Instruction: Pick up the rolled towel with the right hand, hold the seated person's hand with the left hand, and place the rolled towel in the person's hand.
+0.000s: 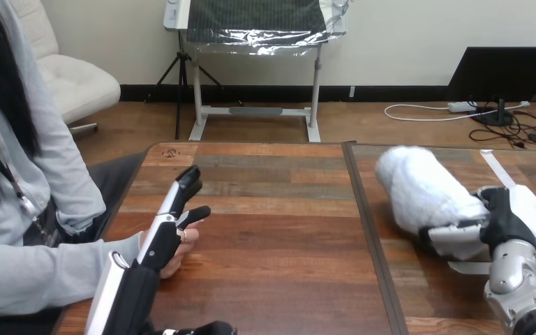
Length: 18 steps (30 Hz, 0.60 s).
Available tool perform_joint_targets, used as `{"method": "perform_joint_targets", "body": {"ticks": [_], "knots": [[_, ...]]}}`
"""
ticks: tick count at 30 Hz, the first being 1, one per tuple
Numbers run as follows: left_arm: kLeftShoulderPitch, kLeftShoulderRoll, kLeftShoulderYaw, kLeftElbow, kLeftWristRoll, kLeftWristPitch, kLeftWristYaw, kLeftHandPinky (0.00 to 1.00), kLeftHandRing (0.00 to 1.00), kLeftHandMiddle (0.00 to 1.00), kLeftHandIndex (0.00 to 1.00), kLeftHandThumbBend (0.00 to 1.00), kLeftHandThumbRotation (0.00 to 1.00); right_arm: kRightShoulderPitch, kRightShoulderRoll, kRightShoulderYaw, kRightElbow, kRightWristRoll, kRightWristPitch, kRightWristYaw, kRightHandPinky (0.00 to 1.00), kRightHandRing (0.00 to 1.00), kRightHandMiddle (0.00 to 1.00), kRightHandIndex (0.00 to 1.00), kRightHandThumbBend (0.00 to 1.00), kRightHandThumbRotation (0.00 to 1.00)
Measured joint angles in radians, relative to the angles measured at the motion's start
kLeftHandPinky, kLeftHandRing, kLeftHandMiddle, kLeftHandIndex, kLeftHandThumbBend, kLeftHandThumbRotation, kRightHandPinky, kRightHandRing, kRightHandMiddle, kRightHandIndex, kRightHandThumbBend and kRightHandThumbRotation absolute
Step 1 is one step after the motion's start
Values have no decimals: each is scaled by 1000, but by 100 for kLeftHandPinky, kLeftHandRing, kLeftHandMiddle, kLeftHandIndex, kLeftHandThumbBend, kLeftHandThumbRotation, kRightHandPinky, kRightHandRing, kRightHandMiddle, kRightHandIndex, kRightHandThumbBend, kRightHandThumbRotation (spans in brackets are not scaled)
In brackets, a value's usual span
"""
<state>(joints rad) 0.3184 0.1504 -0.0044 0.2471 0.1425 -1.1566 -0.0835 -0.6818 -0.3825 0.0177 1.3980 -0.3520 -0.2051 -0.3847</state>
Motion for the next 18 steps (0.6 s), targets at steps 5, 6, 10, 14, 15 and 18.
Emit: {"method": "perform_joint_targets", "body": {"ticks": [5,6,10,14,15,18], "knots": [[1,0,25,-8,47,16,9,89,95,96,95,100,79,5,9,-4,0,2,-56,-20,45,46,49,47,87,0],[1,0,28,-9,55,18,13,90,96,96,95,100,79,6,10,-5,0,2,-65,-23,45,46,49,47,87,0],[2,-1,39,-14,82,32,27,91,95,96,95,100,75,9,19,-7,0,2,-104,-35,43,45,48,48,85,0],[5,-5,59,-24,132,65,51,91,95,96,95,100,70,11,30,-9,0,1,-142,-42,41,45,48,48,84,0],[6,-5,64,-25,146,73,58,92,95,96,95,100,70,12,32,-9,0,1,-151,-43,41,44,48,48,84,0],[8,-4,75,-26,179,89,76,92,95,97,95,100,67,13,39,-9,0,1,-177,-43,40,44,48,47,84,0]]}}
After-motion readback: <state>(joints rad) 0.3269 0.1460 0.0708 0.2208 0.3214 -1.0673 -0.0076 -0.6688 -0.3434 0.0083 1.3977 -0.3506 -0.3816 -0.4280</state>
